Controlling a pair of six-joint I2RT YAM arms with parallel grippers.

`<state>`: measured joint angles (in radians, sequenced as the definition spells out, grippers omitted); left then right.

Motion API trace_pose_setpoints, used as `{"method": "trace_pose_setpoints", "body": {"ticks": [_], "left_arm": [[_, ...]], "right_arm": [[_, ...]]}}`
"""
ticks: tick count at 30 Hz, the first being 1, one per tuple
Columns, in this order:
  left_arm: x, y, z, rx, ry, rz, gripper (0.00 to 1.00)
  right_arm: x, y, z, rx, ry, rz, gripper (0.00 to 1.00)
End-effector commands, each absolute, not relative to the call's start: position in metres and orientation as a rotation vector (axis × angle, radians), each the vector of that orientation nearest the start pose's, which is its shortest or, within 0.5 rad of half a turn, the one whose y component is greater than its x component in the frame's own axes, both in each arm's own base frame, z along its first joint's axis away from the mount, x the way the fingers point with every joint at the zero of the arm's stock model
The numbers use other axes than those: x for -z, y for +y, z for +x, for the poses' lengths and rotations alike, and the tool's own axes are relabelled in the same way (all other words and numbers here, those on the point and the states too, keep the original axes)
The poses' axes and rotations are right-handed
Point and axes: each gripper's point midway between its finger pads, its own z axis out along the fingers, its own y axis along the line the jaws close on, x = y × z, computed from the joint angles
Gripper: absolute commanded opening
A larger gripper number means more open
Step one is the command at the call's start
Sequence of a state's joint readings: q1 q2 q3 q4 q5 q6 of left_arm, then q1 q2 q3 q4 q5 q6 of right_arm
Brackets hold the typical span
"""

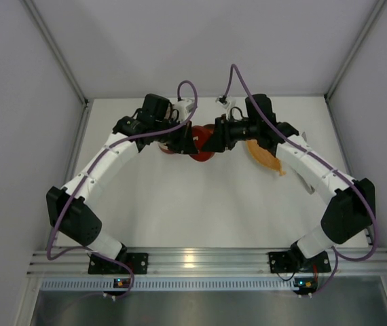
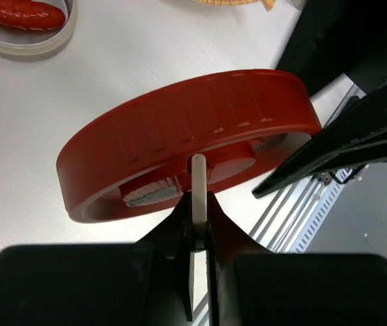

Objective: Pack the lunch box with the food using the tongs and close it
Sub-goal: Close the box lid on the packing box.

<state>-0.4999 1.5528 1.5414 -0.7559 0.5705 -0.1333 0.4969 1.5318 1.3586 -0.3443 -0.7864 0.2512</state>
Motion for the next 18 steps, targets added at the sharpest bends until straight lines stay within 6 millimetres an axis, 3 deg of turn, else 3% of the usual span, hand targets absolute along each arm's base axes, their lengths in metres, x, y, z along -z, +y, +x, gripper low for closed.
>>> {"method": "trace_pose_setpoints", "body": {"ticks": [1,4,5,9,11,18], "left_arm": [[-0.287,-0.281,0.293,1.051,2.147,0.754,0.06],[-0.288,-0.271,0.301,1.038,2.151,0.701,0.13],[-0.289,-0.268,0.304,1.036,2.150,0.669,0.20],[-0.298,-0.260,0.313,1.031,2.088,0.606,0.29],[-0.307,-0.260,0.314,1.036,2.043,0.594,0.31],[-0.310,-0.263,0.317,1.065,2.025,0.557,0.34]], "right_arm": [[-0.286,0.314,0.306,-1.252,1.954,-0.745,0.23],[-0.287,0.315,0.301,-1.307,1.959,-0.714,0.00],[-0.290,0.316,0.302,-1.320,1.944,-0.704,0.00],[-0.287,0.317,0.300,-1.464,1.966,-0.584,0.00],[-0.285,0.316,0.298,-1.529,1.989,-0.529,0.00],[-0.302,0.318,0.296,-1.607,1.917,-0.509,0.00]]}}
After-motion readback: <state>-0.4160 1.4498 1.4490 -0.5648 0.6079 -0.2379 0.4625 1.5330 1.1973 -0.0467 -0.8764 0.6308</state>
